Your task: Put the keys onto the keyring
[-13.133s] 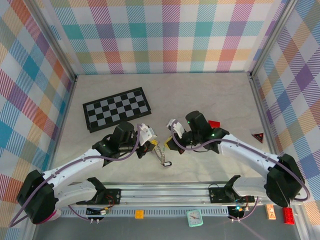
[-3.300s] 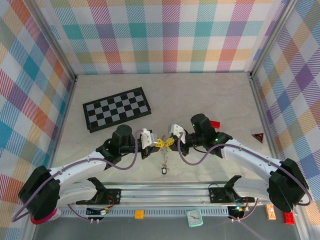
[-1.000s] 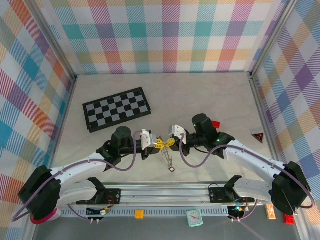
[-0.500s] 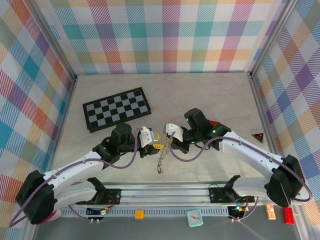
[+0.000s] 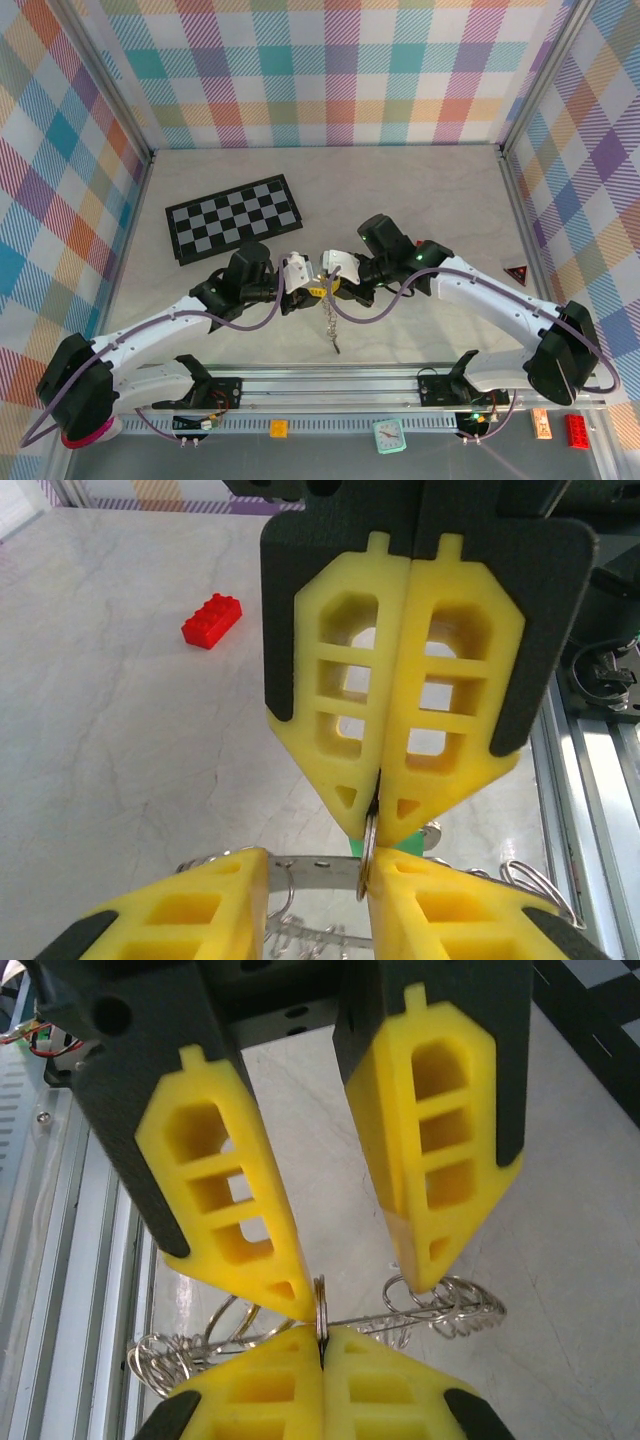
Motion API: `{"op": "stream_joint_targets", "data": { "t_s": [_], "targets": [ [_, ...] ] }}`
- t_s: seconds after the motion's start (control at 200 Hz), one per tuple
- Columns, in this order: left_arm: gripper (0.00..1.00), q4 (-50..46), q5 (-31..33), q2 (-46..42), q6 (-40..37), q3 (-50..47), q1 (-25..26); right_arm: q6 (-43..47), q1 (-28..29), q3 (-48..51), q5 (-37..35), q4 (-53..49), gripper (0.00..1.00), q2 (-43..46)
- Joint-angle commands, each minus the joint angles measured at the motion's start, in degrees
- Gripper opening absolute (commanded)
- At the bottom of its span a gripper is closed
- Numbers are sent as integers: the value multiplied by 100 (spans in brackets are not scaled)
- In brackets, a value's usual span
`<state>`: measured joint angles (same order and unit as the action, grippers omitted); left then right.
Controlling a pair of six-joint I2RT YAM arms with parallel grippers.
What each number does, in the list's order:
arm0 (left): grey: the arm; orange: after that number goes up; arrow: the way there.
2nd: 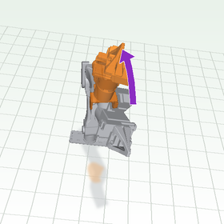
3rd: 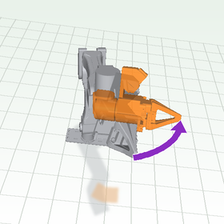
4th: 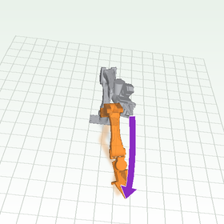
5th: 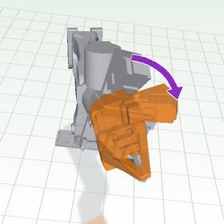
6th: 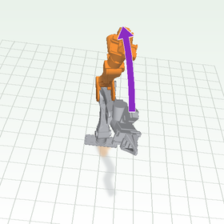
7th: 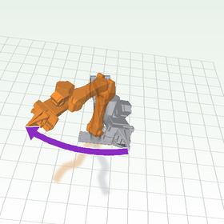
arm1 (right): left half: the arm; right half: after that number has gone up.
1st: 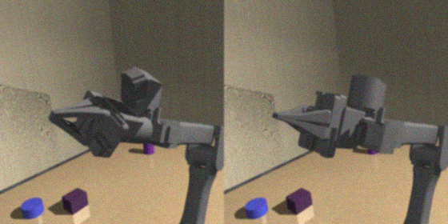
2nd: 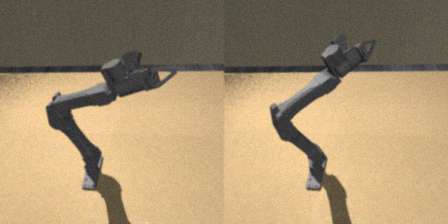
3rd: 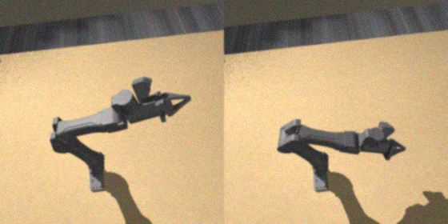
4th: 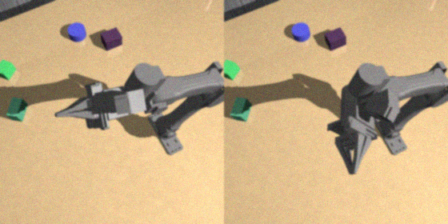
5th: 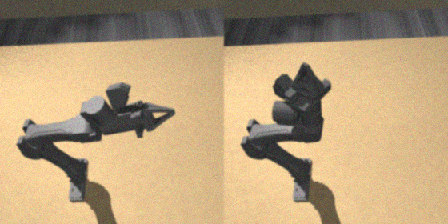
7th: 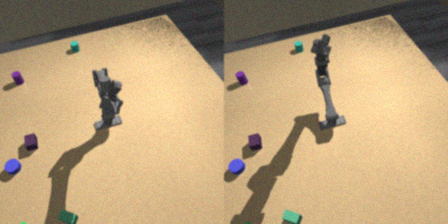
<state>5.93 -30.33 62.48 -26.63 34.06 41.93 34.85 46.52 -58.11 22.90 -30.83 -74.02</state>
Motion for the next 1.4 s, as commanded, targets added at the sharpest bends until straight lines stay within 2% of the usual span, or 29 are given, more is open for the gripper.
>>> {"op": "stream_joint_targets", "data": {
  "t_s": [0.0,0.095,0.235,0.255,0.315,0.415,0.625,0.8,1.12,1.355,1.395],
  "targets": [
    [27,-1,-180,61,-79,188,22,136,67,-243,110,-28,0,-58],
    [21,13,-201,80,-88,188,24,118,109,-271,142,-20,0,-84],
    [1,55,-210,42,-100,163,23,11,120,-166,234,144,0,33],
    [0,72,-217,27,-97,149,24,-22,120,-114,254,205,3,84],
    [0,131,-228,-28,-90,102,20,-120,99,71,271,446,13,255],
    [0,344,-258,-94,-33,-62,19,-298,-40,484,426,854,24,549],
    [0,1079,-434,-184,175,-438,17,-710,-387,1177,768,1642,32,945],
    [0,1420,-600,-179,246,-565,16,-773,-443,1372,778,1851,33,866],
    [0,1589,-711,-154,306,-620,15,-814,-451,1330,1074,1968,20,639],
    [0,1615,-624,-201,342,-638,15,-765,-455,1194,1130,1809,0,590],
    [6,1567,-553,-231,342,-638,16,-736,-451,1157,1097,1734,0,597]
  ]
}}
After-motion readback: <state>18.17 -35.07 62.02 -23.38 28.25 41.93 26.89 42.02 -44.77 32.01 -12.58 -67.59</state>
